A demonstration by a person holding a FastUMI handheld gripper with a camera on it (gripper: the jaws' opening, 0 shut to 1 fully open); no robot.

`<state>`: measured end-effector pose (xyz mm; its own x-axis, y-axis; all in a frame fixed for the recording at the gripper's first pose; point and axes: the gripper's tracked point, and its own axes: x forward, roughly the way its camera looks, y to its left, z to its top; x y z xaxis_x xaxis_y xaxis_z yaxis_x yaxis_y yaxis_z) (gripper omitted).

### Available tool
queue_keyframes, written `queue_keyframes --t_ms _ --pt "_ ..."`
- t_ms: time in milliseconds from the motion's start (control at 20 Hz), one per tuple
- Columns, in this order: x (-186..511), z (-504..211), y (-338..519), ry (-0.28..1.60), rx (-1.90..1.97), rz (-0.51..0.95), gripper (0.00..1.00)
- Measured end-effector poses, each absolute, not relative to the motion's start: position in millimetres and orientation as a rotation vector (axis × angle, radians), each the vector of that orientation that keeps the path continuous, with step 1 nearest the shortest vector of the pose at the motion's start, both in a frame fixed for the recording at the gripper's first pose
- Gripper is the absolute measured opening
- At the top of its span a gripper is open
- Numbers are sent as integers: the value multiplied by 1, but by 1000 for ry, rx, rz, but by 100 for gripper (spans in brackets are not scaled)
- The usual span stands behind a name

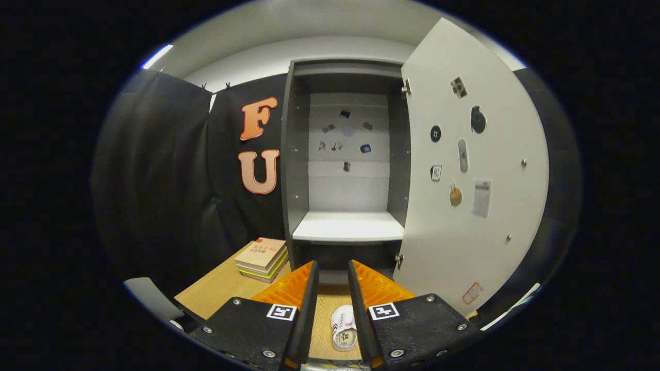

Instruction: Open the shoe cabinet door, grab the shoes and put them into the shoe cabinet, then close the shoe cabinet door.

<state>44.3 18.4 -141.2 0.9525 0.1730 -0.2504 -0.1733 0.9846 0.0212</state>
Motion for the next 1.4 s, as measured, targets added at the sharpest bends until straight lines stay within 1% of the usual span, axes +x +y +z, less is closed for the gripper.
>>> queue_keyframes --t_ms 150,450,650,950,1200,1400 --pt "42 -211 24 394 13 182 39" --pt "49 -341 27 634 24 170 39" --pt "56 -406 24 759 63 161 39" --pt "71 -459 19 853 96 147 40" --pt "88 -483 15 910 102 138 41" --pt "87 -497 18 955 106 144 43"
